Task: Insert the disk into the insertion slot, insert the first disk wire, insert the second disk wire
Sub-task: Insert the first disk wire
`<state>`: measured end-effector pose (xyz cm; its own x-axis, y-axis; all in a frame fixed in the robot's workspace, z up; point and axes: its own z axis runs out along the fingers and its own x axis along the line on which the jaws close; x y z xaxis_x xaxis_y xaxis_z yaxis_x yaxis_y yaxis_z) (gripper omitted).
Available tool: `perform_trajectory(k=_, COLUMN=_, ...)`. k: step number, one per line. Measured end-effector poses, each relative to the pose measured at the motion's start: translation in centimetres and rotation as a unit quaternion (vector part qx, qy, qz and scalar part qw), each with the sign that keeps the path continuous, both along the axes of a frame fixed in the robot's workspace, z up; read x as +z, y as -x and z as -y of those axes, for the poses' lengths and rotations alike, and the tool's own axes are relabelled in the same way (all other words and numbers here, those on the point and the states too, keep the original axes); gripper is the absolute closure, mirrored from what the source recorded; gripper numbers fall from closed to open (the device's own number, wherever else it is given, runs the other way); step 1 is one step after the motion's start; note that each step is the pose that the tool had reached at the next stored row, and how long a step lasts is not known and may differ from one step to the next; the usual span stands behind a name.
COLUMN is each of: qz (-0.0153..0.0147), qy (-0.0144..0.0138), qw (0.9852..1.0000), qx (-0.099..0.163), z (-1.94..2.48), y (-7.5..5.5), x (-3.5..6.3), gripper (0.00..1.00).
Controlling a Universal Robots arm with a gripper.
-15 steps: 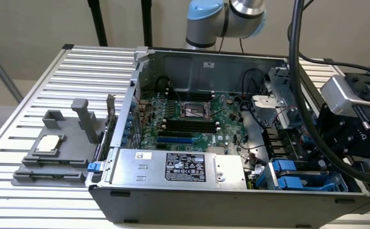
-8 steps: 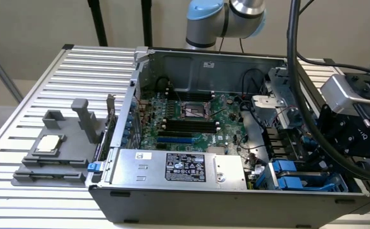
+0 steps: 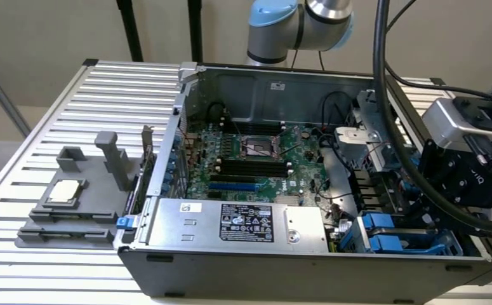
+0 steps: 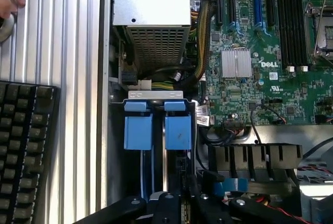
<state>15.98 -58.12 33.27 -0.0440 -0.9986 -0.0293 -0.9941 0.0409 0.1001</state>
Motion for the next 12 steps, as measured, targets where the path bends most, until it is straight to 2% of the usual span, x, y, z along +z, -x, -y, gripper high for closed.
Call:
perform_trajectory(k=4, qz=-0.0008, qy=0.0022, qw=1.0000, qx=0.000, z=-0.36, y=-0.18, x=-0.03, gripper=0.84)
perform_trajectory(k=12, qz=-0.0043, qy=0.0028, qw=1.0000, qx=0.000, z=-0.39, y=-0.28, x=0.00, gripper=0.82)
